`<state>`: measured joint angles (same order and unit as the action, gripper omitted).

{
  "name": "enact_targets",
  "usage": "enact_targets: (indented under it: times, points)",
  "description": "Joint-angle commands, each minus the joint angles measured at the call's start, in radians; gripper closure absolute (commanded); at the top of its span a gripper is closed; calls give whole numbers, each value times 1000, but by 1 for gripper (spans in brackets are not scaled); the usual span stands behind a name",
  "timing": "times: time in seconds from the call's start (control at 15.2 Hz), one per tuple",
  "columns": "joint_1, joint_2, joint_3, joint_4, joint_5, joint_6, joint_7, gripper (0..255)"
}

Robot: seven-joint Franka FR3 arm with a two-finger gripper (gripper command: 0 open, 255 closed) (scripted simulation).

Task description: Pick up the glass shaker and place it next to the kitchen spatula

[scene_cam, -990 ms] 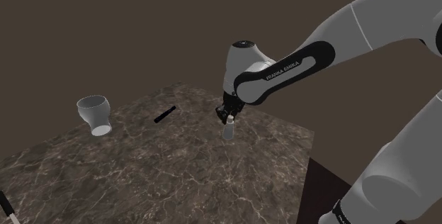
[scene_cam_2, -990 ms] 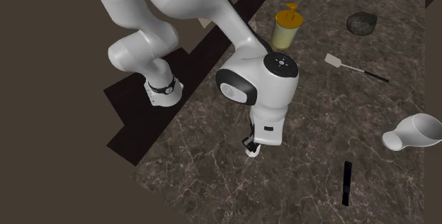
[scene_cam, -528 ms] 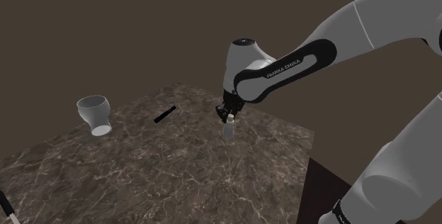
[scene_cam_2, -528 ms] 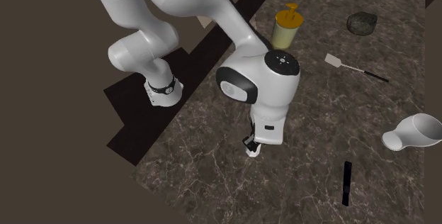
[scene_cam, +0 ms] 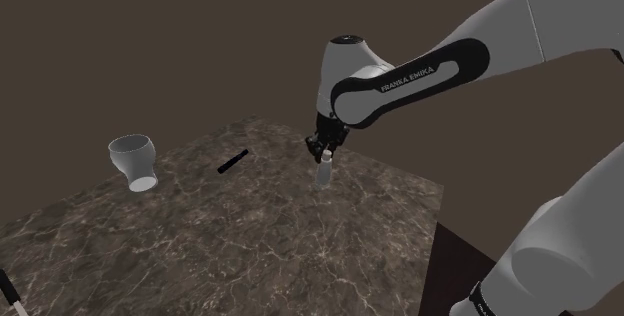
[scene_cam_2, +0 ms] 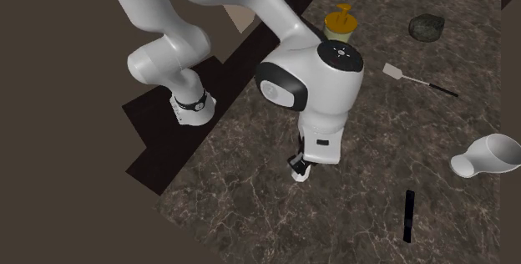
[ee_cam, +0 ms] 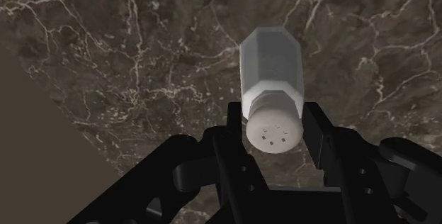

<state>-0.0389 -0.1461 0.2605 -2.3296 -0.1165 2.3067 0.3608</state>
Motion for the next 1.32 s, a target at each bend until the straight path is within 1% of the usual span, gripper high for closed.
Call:
enact_targets:
  times: [0.0, 1.25]
  points:
    - [1, -18, -2, 14, 9, -31, -10, 255]
    - [6, -96, -15, 197, 46, -287, -58, 255]
